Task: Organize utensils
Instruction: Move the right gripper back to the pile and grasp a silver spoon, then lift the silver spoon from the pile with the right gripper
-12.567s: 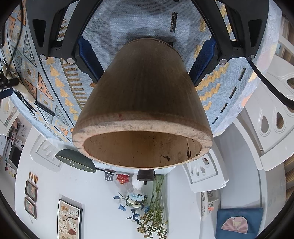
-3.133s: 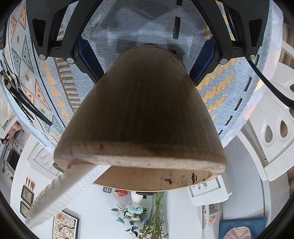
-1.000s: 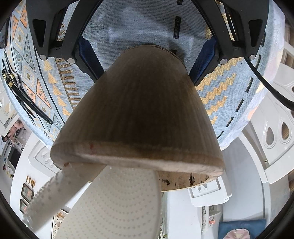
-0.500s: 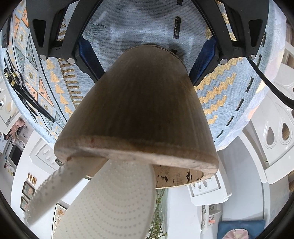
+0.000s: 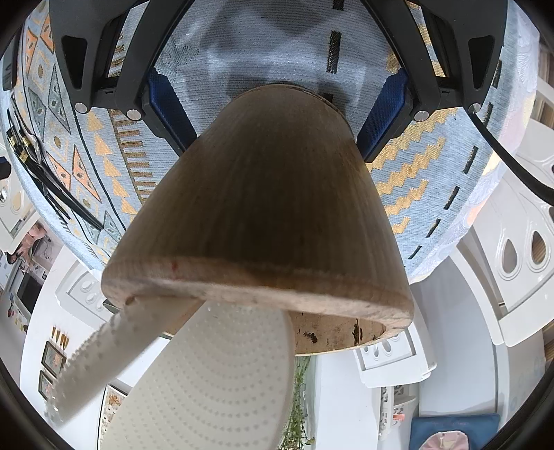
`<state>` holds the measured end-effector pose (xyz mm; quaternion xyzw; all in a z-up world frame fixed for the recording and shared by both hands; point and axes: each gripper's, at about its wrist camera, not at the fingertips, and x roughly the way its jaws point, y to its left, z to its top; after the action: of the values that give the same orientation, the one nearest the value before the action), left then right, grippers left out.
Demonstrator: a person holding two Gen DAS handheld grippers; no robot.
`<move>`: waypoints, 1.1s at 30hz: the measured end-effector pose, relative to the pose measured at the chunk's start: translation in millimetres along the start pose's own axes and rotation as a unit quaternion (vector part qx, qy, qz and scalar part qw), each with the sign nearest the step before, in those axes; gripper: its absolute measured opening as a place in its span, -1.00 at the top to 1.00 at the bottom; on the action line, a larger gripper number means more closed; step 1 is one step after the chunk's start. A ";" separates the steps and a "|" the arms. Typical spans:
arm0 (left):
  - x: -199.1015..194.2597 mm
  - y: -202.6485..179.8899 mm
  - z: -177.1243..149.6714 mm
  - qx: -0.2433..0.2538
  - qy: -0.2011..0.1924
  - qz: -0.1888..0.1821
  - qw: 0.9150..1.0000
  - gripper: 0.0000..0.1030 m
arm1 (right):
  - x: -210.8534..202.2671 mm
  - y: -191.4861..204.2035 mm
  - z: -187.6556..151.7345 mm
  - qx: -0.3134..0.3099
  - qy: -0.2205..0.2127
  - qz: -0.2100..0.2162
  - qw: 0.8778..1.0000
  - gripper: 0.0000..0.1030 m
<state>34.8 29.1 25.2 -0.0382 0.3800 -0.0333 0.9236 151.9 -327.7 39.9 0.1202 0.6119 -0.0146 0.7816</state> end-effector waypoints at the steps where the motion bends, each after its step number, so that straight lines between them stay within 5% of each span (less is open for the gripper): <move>1: 0.3 -0.2 0.0 0.000 0.000 0.000 1.000 -0.80 | 2.9 -0.4 -0.3 -0.003 0.006 -0.002 1.000 -0.09; 10: 0.0 0.4 0.0 0.000 0.000 -0.001 1.000 -0.80 | 52.6 -0.6 2.7 -0.044 0.089 -0.045 0.994 -0.09; 22: 2.8 1.8 -2.6 0.003 0.005 0.004 1.000 -0.80 | 75.1 -2.5 4.0 -0.052 0.098 -0.059 0.992 -0.12; 27: 4.0 1.6 -2.0 0.003 0.006 0.004 1.000 -0.80 | 74.5 7.8 6.7 -0.050 0.090 -0.049 0.993 0.35; 33: 4.0 1.5 -2.0 0.003 0.006 0.004 1.000 -0.80 | 73.3 -8.0 20.3 0.015 0.099 -0.015 0.995 0.41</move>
<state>36.2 30.2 20.8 -0.0339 0.3854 -0.0307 0.9216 188.2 -330.6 -27.3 0.1241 0.6877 -0.0236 0.7149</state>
